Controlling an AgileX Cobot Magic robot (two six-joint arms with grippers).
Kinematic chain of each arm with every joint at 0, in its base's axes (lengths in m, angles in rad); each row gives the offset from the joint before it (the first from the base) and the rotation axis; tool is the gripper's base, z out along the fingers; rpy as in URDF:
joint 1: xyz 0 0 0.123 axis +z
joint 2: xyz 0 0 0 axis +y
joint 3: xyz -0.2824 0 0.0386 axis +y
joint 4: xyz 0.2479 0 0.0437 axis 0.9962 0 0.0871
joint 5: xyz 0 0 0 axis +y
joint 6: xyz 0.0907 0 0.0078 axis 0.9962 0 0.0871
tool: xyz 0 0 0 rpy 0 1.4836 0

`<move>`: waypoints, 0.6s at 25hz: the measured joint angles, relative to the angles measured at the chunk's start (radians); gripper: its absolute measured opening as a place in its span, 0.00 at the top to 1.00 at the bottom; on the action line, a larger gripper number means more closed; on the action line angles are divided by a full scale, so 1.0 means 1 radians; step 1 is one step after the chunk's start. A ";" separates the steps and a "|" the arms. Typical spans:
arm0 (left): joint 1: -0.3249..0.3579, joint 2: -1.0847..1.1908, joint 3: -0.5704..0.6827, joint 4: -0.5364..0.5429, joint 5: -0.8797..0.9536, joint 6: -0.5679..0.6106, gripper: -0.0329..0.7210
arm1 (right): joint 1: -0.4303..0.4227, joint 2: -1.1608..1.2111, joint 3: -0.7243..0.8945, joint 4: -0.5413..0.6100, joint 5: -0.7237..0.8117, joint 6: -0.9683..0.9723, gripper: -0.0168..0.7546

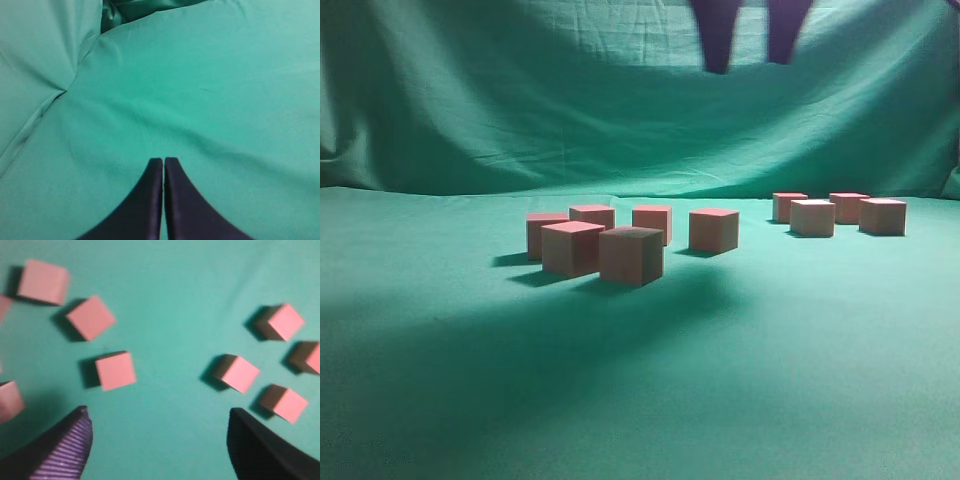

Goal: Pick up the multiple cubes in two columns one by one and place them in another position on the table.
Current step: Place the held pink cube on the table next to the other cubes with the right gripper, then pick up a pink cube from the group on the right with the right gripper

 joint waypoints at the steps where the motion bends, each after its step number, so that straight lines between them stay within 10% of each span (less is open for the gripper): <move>1: 0.000 0.000 0.000 0.000 0.000 0.000 0.96 | -0.042 -0.002 0.000 0.008 0.000 0.039 0.28; 8: 0.000 0.000 0.000 0.000 0.000 0.000 0.96 | -0.259 0.055 -0.002 0.161 0.004 0.163 0.28; 15: 0.000 0.000 0.000 0.000 0.000 0.000 0.96 | -0.277 0.176 -0.002 0.211 -0.107 0.132 0.28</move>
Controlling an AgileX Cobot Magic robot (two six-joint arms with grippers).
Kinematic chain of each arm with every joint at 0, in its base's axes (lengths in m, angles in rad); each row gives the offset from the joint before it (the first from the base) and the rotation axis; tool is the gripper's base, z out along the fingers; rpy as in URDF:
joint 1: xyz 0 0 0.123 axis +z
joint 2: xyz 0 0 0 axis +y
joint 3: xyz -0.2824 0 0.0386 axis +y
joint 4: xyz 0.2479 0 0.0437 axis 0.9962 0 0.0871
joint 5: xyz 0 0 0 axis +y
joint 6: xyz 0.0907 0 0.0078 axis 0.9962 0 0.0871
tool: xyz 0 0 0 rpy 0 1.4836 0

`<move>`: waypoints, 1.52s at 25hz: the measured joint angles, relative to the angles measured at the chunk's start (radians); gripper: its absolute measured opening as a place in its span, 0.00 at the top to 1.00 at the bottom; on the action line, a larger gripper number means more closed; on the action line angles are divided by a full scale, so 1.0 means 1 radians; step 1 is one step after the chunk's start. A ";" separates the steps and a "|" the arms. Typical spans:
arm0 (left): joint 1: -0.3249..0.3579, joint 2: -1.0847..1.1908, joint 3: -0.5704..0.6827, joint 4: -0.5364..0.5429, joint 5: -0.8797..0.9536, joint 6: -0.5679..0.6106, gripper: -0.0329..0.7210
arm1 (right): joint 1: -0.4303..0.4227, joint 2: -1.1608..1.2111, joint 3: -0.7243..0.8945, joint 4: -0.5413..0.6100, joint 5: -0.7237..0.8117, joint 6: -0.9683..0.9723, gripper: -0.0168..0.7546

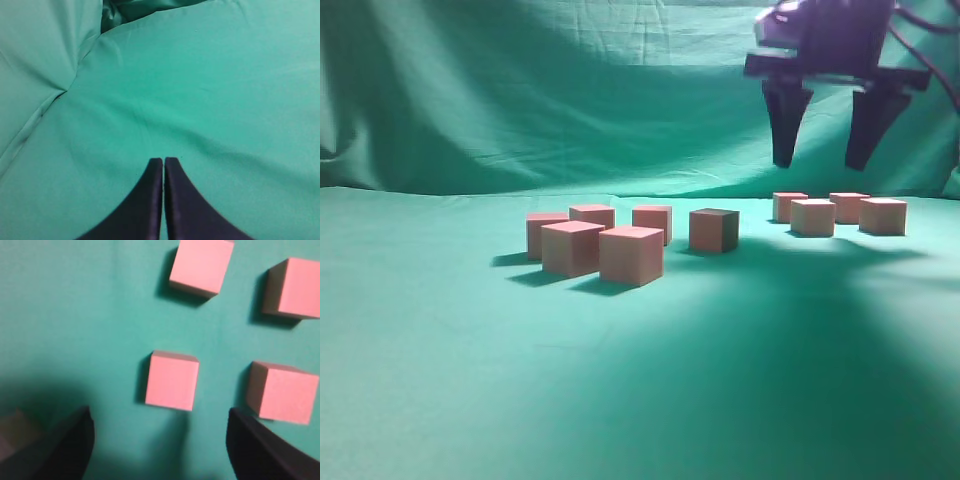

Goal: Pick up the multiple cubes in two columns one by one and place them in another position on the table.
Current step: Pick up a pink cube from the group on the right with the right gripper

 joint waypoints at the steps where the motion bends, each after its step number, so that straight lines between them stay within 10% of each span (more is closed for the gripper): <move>1: 0.000 0.000 0.000 0.000 0.000 0.000 0.96 | 0.000 0.012 0.000 0.000 -0.016 -0.003 0.28; 14: 0.000 0.000 0.000 0.000 0.000 0.000 0.96 | 0.000 0.093 0.000 -0.015 -0.150 -0.014 0.28; 20: 0.000 0.000 0.000 0.000 0.000 0.000 0.96 | 0.000 0.119 -0.002 -0.037 -0.156 -0.018 0.64; 38: 0.000 0.000 0.000 0.000 0.000 0.000 0.96 | 0.005 -0.230 0.095 0.021 0.047 0.002 0.62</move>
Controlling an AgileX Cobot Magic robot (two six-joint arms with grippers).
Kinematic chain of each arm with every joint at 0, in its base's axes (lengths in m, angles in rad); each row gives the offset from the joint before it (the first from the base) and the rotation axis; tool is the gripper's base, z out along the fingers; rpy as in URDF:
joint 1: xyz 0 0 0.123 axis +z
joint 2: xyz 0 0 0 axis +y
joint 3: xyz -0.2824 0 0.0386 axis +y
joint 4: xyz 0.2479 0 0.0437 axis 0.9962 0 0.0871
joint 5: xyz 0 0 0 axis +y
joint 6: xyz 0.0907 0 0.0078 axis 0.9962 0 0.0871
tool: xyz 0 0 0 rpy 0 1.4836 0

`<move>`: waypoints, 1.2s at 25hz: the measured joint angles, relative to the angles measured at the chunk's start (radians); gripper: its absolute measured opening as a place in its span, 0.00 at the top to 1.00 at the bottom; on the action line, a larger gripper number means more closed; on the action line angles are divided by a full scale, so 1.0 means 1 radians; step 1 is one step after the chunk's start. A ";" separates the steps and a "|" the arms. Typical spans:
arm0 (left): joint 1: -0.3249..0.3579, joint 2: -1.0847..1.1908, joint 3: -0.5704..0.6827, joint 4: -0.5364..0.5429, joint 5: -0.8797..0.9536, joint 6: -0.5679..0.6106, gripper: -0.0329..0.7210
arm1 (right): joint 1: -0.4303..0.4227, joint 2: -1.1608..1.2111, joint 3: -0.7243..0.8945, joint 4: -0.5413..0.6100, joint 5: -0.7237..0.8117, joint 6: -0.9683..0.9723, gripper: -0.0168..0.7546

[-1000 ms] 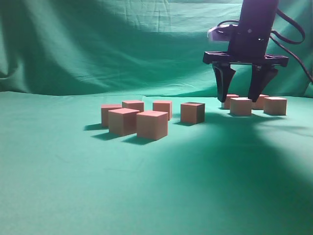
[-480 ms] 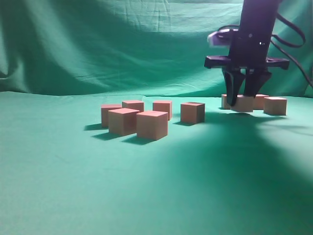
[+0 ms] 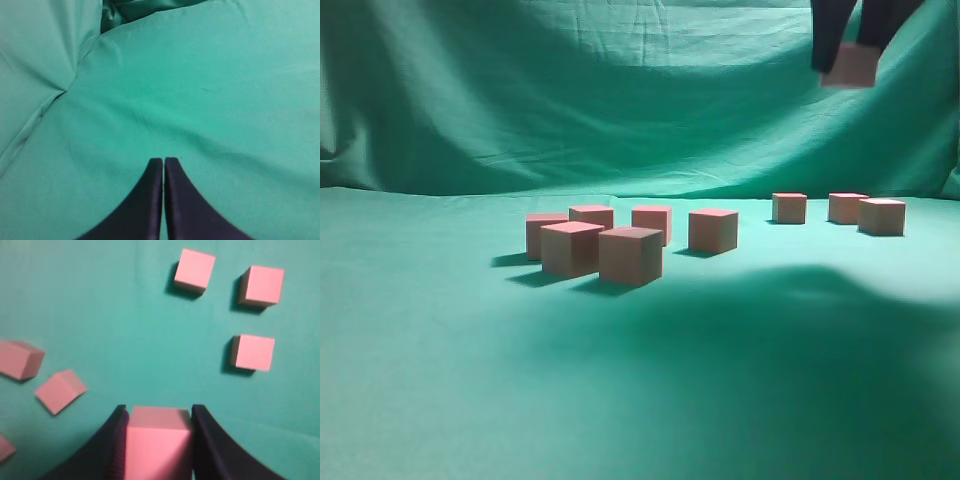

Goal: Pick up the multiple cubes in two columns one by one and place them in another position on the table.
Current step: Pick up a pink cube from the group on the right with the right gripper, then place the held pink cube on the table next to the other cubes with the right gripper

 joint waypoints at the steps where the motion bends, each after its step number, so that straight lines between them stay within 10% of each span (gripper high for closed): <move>1: 0.000 0.000 0.000 0.000 0.000 0.000 0.96 | 0.007 -0.038 0.045 0.002 0.000 0.003 0.62; 17: 0.000 0.000 0.000 0.000 0.000 0.000 0.96 | 0.485 -0.306 0.675 0.017 -0.338 0.292 0.62; 30: 0.000 0.000 0.000 0.000 0.000 0.000 0.96 | 0.513 -0.198 0.675 -0.038 -0.561 0.342 0.62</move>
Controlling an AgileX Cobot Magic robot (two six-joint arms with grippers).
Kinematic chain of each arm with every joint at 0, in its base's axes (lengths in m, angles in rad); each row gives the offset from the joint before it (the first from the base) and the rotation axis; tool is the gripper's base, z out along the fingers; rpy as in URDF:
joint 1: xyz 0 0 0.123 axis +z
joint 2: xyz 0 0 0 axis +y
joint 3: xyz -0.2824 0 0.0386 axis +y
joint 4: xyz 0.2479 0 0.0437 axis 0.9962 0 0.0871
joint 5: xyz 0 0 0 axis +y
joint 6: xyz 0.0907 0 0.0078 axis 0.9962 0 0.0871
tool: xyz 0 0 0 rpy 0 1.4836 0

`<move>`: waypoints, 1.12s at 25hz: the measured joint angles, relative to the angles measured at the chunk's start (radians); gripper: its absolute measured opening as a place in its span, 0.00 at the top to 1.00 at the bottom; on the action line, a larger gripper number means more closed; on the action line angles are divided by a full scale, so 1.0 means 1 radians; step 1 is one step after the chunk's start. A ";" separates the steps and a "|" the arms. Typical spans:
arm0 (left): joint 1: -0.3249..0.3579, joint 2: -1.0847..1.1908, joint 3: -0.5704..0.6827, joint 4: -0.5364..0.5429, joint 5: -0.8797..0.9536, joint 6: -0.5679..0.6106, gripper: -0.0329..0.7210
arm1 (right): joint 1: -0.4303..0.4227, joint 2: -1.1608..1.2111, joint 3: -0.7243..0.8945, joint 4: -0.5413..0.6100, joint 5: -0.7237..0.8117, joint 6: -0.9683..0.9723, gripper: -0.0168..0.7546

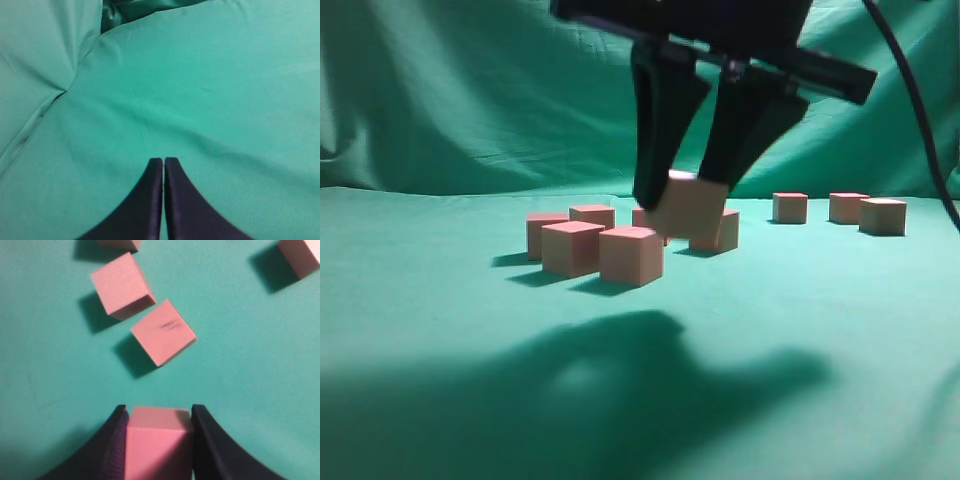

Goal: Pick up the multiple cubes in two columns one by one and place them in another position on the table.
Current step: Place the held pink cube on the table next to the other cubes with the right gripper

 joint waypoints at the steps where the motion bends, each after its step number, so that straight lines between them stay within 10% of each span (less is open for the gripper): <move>1: 0.000 0.000 0.000 0.000 0.000 0.000 0.96 | 0.000 0.015 0.000 -0.005 -0.002 0.001 0.62; 28: 0.000 0.000 0.000 0.000 0.000 0.000 0.96 | 0.000 0.119 0.000 -0.210 -0.083 0.154 0.62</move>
